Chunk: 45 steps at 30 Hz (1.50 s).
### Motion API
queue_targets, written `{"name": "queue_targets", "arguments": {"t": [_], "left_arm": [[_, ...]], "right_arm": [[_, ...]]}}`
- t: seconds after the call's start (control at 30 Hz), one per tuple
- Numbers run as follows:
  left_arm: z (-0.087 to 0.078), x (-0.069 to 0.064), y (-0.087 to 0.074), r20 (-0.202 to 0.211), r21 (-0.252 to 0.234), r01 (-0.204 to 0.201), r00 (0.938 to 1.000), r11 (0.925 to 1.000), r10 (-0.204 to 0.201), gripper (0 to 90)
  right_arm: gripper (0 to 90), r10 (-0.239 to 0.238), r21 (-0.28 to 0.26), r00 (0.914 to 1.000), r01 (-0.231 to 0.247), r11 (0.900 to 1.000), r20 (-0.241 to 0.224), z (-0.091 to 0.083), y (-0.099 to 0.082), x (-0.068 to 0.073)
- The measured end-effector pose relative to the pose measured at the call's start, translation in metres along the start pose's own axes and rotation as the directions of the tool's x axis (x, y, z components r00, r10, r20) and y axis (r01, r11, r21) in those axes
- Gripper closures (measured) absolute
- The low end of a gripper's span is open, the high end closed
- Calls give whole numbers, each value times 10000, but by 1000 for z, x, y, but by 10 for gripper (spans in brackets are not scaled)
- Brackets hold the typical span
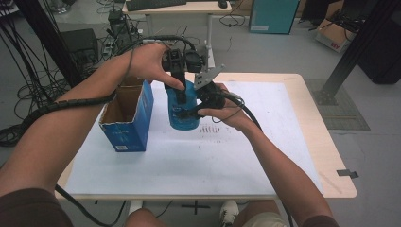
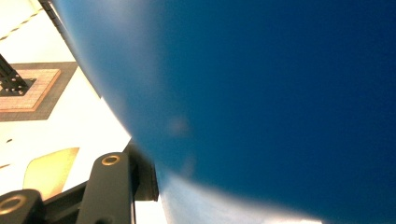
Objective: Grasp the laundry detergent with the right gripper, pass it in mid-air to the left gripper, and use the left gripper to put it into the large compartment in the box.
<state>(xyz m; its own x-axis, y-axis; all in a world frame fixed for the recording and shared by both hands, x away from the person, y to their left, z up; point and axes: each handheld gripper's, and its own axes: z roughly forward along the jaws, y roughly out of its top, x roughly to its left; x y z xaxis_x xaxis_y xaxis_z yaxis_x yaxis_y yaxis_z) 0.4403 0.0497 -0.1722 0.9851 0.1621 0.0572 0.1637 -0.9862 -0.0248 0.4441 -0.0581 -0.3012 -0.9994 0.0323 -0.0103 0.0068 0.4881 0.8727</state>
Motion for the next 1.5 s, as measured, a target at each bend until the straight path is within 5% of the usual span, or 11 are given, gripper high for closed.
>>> {"name": "queue_targets", "arguments": {"t": [1.5], "left_arm": [[-1,-3,0,-81,-36,39,10000,10000,-39,356]], "right_arm": [[423,76,-98,9999,-77,9999,-77,-1,0,2]]}}
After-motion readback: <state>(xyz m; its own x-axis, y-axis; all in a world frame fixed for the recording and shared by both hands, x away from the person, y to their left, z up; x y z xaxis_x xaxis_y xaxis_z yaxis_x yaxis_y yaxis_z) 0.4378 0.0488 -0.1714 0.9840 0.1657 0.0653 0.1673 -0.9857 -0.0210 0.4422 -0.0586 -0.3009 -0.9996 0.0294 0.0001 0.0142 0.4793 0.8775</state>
